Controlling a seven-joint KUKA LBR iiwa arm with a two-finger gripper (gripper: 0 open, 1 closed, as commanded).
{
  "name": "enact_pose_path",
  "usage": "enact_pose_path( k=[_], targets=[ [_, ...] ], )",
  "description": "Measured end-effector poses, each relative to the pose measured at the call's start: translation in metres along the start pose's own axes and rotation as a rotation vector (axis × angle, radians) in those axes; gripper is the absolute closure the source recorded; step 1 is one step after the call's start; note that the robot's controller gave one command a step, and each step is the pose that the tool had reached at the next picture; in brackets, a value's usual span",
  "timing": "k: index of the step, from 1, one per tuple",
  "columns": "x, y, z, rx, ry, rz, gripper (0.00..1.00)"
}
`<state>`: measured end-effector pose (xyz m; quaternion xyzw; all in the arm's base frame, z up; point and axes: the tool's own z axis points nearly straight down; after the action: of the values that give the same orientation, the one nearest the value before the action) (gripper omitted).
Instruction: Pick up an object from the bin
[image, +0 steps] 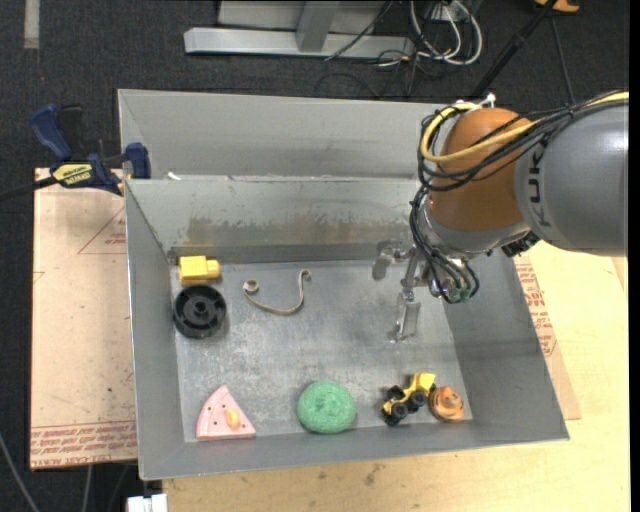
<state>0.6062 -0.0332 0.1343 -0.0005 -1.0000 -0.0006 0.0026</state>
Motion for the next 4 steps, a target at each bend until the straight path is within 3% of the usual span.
enact_pose_path(
  k=[1,2,3,4],
  targets=[
    [-0.001,0.000,-0.005,0.001,-0.007,-0.001,0.00],
    [0.052,-0.035,0.046,0.001,-0.011,-0.165,0.00],
    [0.070,-0.040,0.020,0.000,-0.005,-0.274,0.00],
    [0.112,-0.019,0.028,0.001,-0.008,-0.308,0.00]
  ],
)
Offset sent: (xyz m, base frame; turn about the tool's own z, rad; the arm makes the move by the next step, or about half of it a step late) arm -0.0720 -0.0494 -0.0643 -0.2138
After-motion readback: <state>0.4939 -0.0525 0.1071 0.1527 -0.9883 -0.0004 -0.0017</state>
